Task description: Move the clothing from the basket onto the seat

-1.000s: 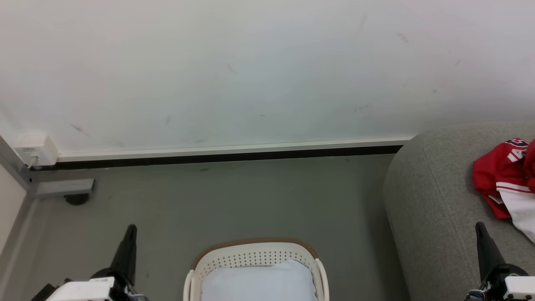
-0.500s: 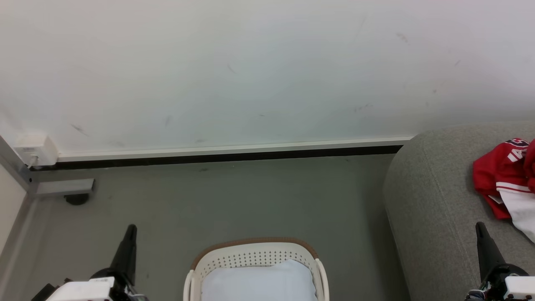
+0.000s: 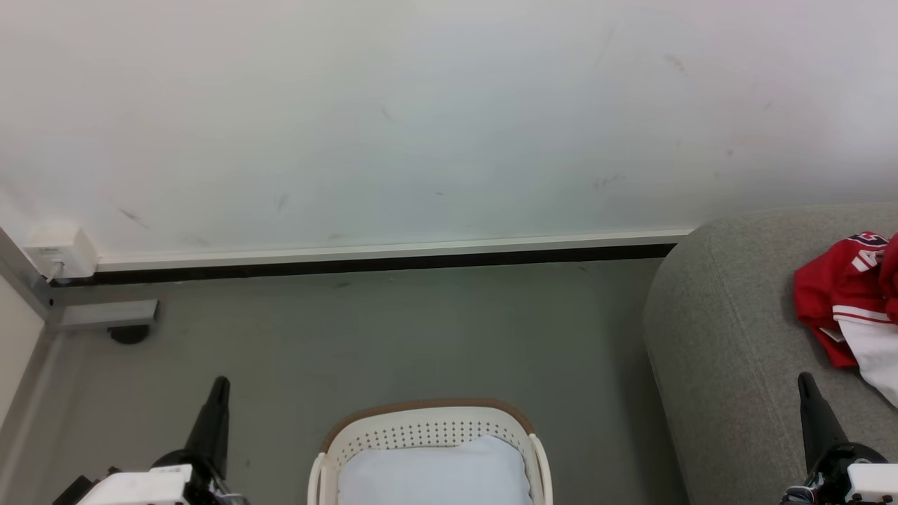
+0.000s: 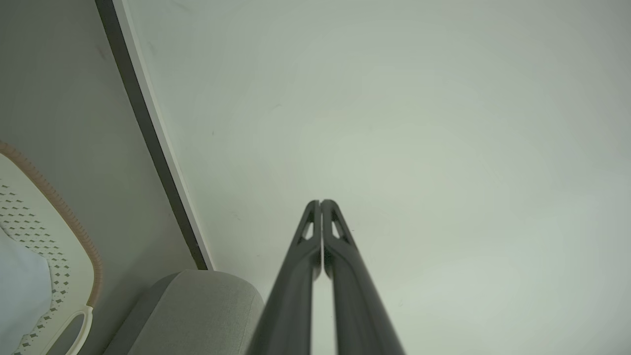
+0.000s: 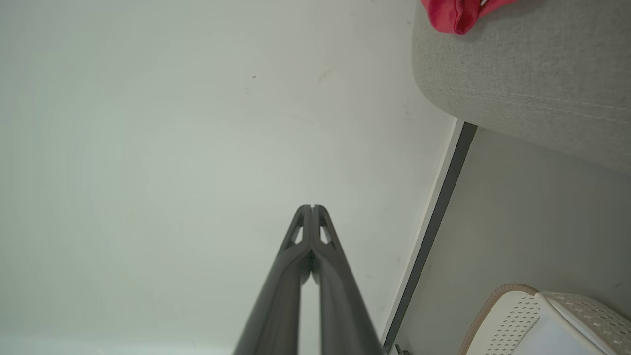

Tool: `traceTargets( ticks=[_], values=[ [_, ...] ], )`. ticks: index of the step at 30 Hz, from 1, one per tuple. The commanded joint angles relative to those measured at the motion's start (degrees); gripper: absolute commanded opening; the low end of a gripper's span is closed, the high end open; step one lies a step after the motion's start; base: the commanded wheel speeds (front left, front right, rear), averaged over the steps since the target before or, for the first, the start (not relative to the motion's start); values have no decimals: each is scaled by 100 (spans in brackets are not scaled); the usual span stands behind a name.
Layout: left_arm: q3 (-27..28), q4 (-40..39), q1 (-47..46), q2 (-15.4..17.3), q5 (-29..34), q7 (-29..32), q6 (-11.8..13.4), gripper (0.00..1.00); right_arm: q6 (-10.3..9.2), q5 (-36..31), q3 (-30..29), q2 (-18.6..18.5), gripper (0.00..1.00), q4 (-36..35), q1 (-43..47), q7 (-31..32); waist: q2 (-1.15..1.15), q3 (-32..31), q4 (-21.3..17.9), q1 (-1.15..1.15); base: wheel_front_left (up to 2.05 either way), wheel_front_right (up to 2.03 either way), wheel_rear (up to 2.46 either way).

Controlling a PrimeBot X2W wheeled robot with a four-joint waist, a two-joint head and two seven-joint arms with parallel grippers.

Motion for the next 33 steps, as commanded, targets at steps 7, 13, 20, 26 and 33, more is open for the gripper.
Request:
traceTargets(
  ticks=[7, 13, 20, 26, 33],
  values=[
    [16, -19, -47, 40, -73, 22, -36, 0, -12, -32, -27, 6, 0, 16, -73, 15, 0, 0, 0, 0, 0, 0, 0],
    [16, -18, -47, 40, -73, 22, -36, 0, -12, -36, -31, 8, 0, 16, -73, 12, 0, 0, 0, 0, 0, 0, 0],
    [16, -18, -47, 40, -73, 22, -37, 0, -12, -36, -34, 11, 0, 16, -74, 17, 0, 0, 0, 0, 0, 0, 0],
    [16, -18, -47, 40, -73, 22, -37, 0, -12, -40, -37, 13, 0, 17, -74, 18, 0, 0, 0, 0, 0, 0, 0],
    [16, -18, -47, 40, -73, 22, -37, 0, -12, -43, -40, 16, 0, 17, -75, 22, 0, 0, 0, 0, 0, 0, 0]
  ],
)
